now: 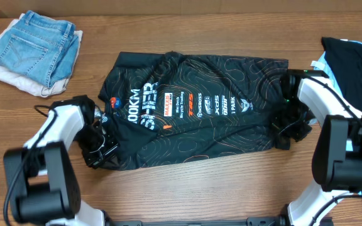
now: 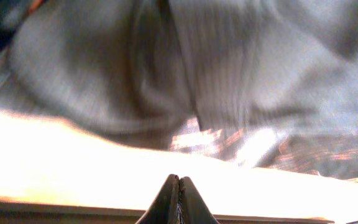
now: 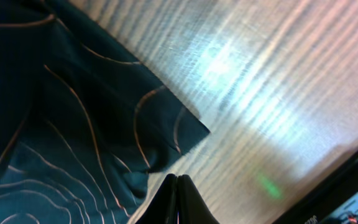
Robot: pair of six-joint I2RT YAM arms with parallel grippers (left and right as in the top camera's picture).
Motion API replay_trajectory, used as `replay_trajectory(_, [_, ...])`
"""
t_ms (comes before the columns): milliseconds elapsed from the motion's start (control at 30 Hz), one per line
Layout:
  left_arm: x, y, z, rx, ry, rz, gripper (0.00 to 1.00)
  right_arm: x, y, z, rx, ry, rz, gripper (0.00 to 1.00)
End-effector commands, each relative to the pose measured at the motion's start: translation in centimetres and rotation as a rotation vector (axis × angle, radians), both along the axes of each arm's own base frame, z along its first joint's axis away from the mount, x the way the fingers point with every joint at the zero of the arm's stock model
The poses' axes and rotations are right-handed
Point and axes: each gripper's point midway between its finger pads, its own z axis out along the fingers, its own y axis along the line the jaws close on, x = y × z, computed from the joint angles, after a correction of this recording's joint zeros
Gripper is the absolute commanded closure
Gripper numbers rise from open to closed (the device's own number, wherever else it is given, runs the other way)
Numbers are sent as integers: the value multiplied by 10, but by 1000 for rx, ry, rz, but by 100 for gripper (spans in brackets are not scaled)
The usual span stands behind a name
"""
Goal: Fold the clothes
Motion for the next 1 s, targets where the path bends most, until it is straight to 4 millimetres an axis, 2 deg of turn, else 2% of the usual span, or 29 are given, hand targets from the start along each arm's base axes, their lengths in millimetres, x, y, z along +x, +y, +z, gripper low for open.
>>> replay_trajectory(0, [-3,4,12,37,-23,12,96,-2,-9,9,-54,-18,-18,96])
replay_trajectory(167, [-13,13,15,88,11,-8,96,-11,-12,7,-74,12,-10,96])
replay_trajectory(367, [1,19,9,117,-48,-7,96,-4,-12,3,-72,-23,-5,96])
replay_trajectory(567, [5,23,7,139,-65,-13,96,14,-4,-3,6,-94,81,96])
replay_trajectory(833, [8,23,6,142,-77,-15,96,26,-1,-8,39,-143,121,96])
replay_trajectory(967, [9,23,6,141,-81,-16,96,21,0,-19,41,-145,121,96])
